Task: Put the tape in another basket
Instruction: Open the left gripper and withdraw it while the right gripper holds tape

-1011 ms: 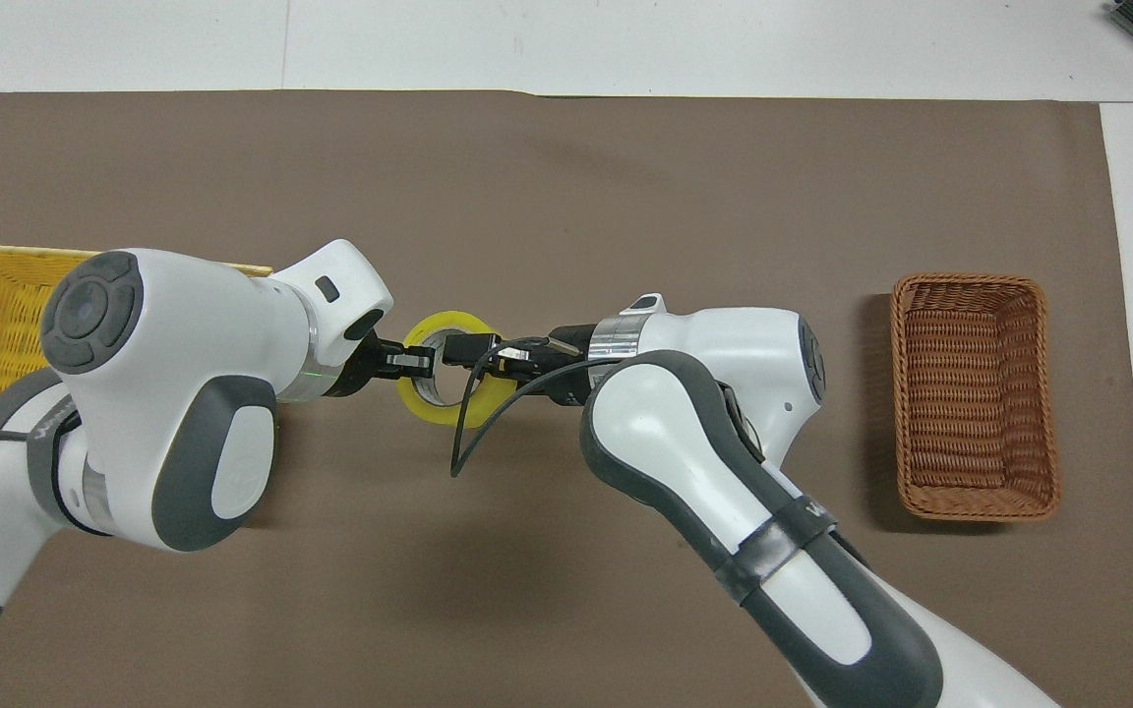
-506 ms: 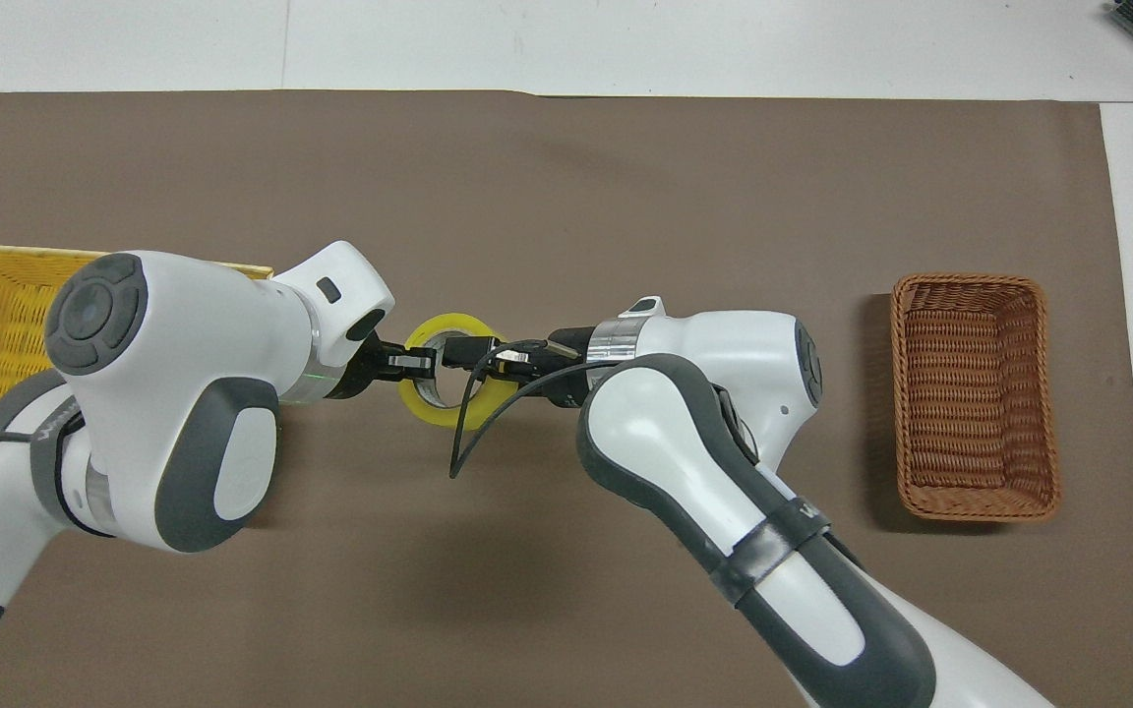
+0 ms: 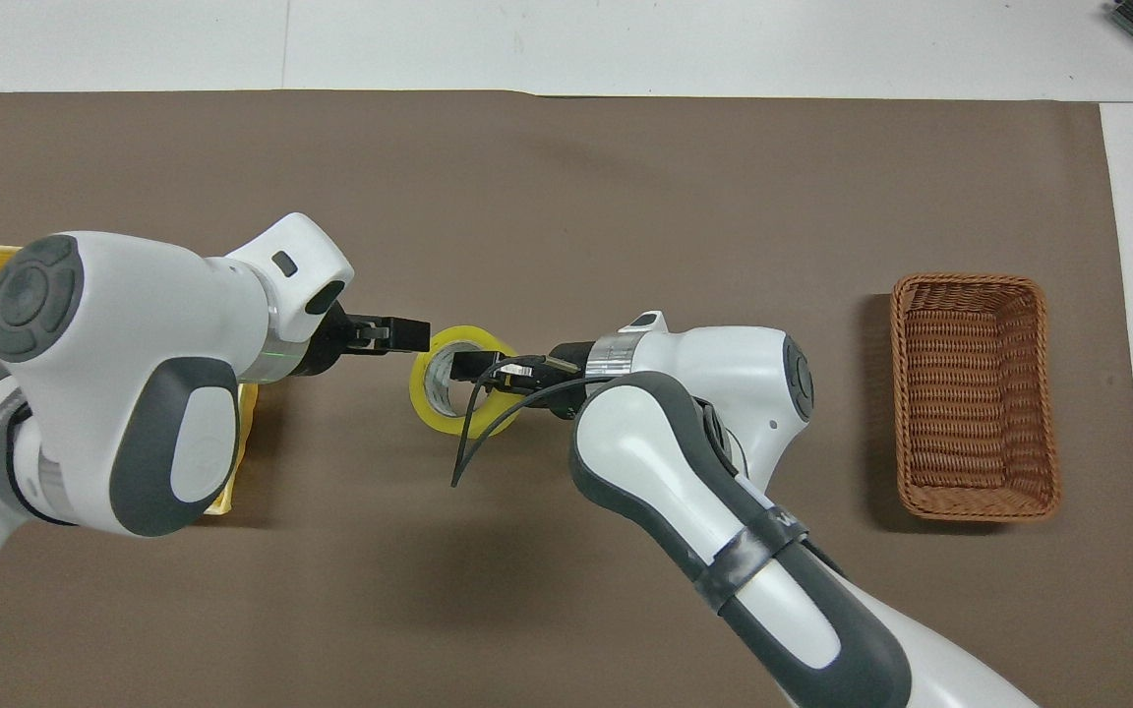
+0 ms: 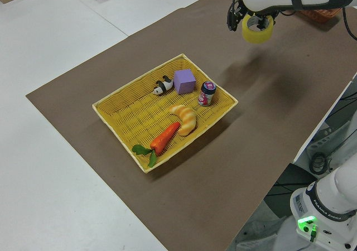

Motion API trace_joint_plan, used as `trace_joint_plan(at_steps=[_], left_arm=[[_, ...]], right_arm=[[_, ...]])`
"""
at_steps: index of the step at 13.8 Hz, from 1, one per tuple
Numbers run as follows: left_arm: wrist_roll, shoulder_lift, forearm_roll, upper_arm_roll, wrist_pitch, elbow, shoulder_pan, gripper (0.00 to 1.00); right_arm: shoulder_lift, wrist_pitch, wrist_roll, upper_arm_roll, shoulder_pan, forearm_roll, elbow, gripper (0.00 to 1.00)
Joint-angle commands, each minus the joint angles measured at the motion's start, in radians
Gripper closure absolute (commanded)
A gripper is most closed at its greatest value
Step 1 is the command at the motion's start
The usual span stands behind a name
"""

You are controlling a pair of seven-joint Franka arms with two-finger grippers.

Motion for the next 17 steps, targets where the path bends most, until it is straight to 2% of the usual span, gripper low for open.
trace_joint_plan(at_steps=[1,5,8,11,13,17], left_arm=[[0.017,-0.012,0.088,0.0,-0.017,0.043,0.058,0.0],[0.025,-0.004,0.277,-0.001,-0.141,0.19,0.156,0.0],[0.118,0.0,0.297,-0.001,-0.297,0.337,0.23,0.0],[0.245,-0.003,0.297,0.0,-0.486,0.467,0.308,0.0],[0.27,-0.001,0.296,0.002,-0.56,0.521,0.316,0.0],[0.27,-0.011,0.296,0.003,-0.633,0.526,0.315,0.0]], right_arm=[[-0.013,0.013,0.043,-0.003,-0.005,-0.035,-0.013,1.0],[-0.043,-0.005,0.045,-0.009,-0.045,-0.068,-0.015,1.0],[-0.083,-0.083,0.115,-0.009,-0.13,-0.24,-0.022,1.0],[-0.114,-0.197,0.215,-0.009,-0.211,-0.473,-0.004,1.0],[-0.129,-0.293,0.215,-0.009,-0.274,-0.567,0.017,1.0],[-0.128,-0.474,0.2,-0.006,-0.39,-0.745,0.112,1.0]])
